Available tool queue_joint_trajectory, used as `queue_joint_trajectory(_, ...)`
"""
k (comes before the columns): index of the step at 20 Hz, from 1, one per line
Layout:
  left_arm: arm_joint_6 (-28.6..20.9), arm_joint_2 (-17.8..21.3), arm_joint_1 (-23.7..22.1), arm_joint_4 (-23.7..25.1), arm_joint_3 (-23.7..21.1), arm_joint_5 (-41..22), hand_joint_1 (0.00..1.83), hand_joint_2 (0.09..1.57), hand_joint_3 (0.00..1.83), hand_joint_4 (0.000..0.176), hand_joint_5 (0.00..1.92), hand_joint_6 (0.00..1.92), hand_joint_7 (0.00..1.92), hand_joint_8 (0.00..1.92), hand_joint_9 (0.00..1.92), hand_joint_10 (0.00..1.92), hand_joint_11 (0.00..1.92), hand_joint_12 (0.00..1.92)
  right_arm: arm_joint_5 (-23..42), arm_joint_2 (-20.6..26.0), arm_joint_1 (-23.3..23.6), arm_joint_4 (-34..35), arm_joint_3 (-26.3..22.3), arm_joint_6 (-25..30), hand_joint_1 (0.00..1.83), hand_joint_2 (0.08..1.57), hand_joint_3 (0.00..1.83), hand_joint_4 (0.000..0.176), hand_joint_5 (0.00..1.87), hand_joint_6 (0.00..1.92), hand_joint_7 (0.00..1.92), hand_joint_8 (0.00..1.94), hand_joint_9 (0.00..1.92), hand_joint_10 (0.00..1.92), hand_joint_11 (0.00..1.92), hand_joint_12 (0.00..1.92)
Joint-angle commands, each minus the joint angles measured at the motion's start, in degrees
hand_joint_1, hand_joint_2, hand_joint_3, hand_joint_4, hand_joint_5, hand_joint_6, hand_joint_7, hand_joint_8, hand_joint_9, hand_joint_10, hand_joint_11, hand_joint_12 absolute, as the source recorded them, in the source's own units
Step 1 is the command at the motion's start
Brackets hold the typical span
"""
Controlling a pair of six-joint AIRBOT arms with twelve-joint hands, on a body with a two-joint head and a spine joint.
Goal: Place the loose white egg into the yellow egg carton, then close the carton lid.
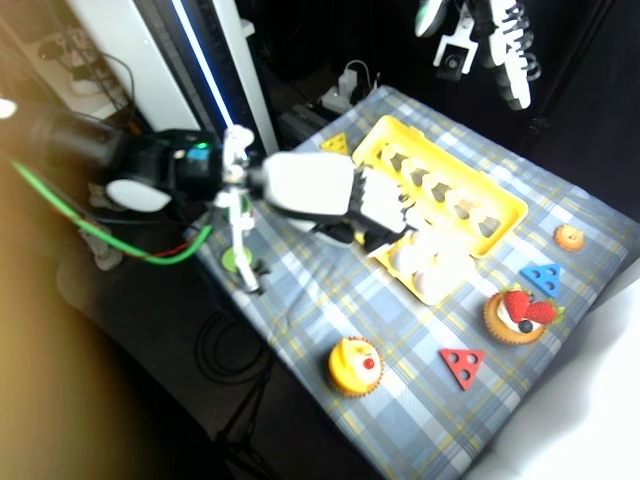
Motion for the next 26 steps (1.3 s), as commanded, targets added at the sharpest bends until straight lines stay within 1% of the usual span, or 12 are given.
queue_joint_trajectory(1, -0.2, -0.3, -0.6, -1.7, 0.1, -6.4, 0.28, 1.36, 0.00, 0.045, 0.11, 0.03, 0.00, 0.00, 0.00, 0.00, 0.03, 0.01, 6.3, -0.2, 1.0, -0.4, 0.4, -0.3, 1.30, 1.32, 0.00, 0.000, 0.62, 1.54, 0.54, 1.52, 0.56, 1.74, 0.35, 1.85)
queue_joint_trajectory(4, -0.2, -0.5, -0.6, -1.7, 0.2, -6.4, 0.29, 1.37, 0.00, 0.043, 0.13, 0.03, 0.00, 0.00, 0.00, 0.00, 0.00, 0.00, 5.1, -1.3, 1.1, -0.6, 1.3, -0.3, 1.33, 1.27, 0.00, 0.000, 0.52, 1.48, 0.69, 1.41, 0.72, 1.60, 0.55, 1.72)
queue_joint_trajectory(5, -0.2, -0.5, -0.6, -1.7, 0.2, -6.5, 0.29, 1.37, 0.00, 0.039, 0.14, 0.03, 0.00, 0.00, 0.00, 0.00, 0.00, 0.00, 5.0, -1.4, 1.1, -0.5, 1.4, -0.3, 1.13, 1.28, 0.00, 0.000, 0.31, 1.00, 0.29, 0.84, 0.25, 1.21, 0.11, 1.80)
queue_joint_trajectory(8, -0.2, -0.5, -0.5, -1.7, 0.2, -6.7, 0.31, 1.36, 0.00, 0.042, 0.15, 0.03, 0.00, 0.00, 0.00, 0.00, 0.00, 0.00, 4.4, -1.3, 1.1, -0.5, 1.4, -0.3, 1.12, 1.23, 0.00, 0.000, 0.17, 0.23, 0.16, 0.13, 0.02, 0.57, 0.00, 1.43)
queue_joint_trajectory(16, -0.2, 0.4, 0.8, -2.9, -0.6, -8.6, 0.30, 1.36, 0.00, 0.052, 0.14, 0.01, 0.00, 0.00, 0.00, 0.00, 0.00, 0.00, 6.4, 4.0, 1.1, -0.3, -2.3, -0.3, 1.33, 1.27, 0.00, 0.000, 0.00, 0.00, 0.00, 0.00, 0.00, 0.00, 0.00, 0.25)
queue_joint_trajectory(17, -0.2, 0.7, 1.1, -3.3, -0.8, -9.1, 0.30, 1.35, 0.00, 0.050, 0.13, 0.00, 0.00, 0.00, 0.00, 0.00, 0.01, 0.00, 7.4, 5.3, 1.1, -0.3, -3.5, -0.3, 1.26, 1.28, 0.00, 0.000, 0.00, 0.00, 0.06, 0.01, 0.12, 0.13, 0.00, 1.11)
queue_joint_trajectory(20, -0.8, 1.9, 2.4, -4.7, -1.4, -10.1, 0.32, 1.37, 0.00, 0.034, 0.04, 0.00, 0.00, 0.00, 0.02, 0.00, 0.00, 0.31, 11.1, 10.2, -0.4, -0.4, -7.3, -0.3, 0.52, 1.42, 0.01, 0.073, 0.00, 0.00, 0.00, 0.00, 0.00, 0.00, 0.00, 0.40)
queue_joint_trajectory(21, -2.1, 2.2, 2.8, -4.8, -1.2, -10.2, 0.32, 1.39, 0.00, 0.036, 0.01, 0.00, 0.00, 0.00, 0.00, 0.00, 0.00, 0.33, 12.4, 11.7, -1.4, -0.3, -8.4, -0.3, 0.41, 1.37, 0.00, 0.155, 0.00, 0.00, 0.00, 0.00, 0.00, 0.00, 0.00, 0.80)
queue_joint_trajectory(22, -4.0, 2.3, 3.3, -4.8, -0.7, -10.1, 0.36, 1.39, 0.00, 0.043, 0.01, 0.00, 0.01, 0.00, 0.00, 0.00, 0.00, 0.34, 14.2, 13.5, -2.7, -0.3, -9.6, -0.3, 0.36, 1.34, 0.00, 0.128, 0.00, 0.00, 0.00, 0.00, 0.00, 0.00, 0.00, 0.94)
queue_joint_trajectory(24, -6.8, 2.9, 4.3, -4.7, 0.1, -7.9, 0.42, 1.38, 0.00, 0.006, 0.01, 0.00, 0.07, 0.00, 0.07, 0.02, 0.00, 0.82, 17.7, 17.3, -5.9, -0.2, -12.5, -0.3, 0.31, 1.29, 0.00, 0.028, 0.00, 0.00, 0.00, 0.00, 0.00, 0.00, 0.00, 0.37)
queue_joint_trajectory(25, -8.1, 3.2, 5.0, -4.7, 0.4, -7.5, 0.43, 1.38, 0.00, 0.003, 0.01, 0.00, 0.08, 0.00, 0.08, 0.02, 0.00, 0.88, 19.1, 18.7, -7.2, -0.3, -13.6, -0.3, 0.29, 1.29, 0.00, 0.017, 0.00, 0.00, 0.00, 0.00, 0.00, 0.00, 0.00, 0.22)
queue_joint_trajectory(26, -10.2, 3.4, 5.8, -4.6, 0.8, -7.0, 0.39, 1.36, 0.00, 0.020, 0.00, 0.00, 0.05, 0.01, 0.12, 0.04, 0.00, 1.11, 20.4, 20.2, -8.7, -0.3, -14.6, -0.3, 0.24, 1.36, 0.00, 0.079, 0.00, 0.00, 0.00, 0.00, 0.00, 0.00, 0.00, 0.04)
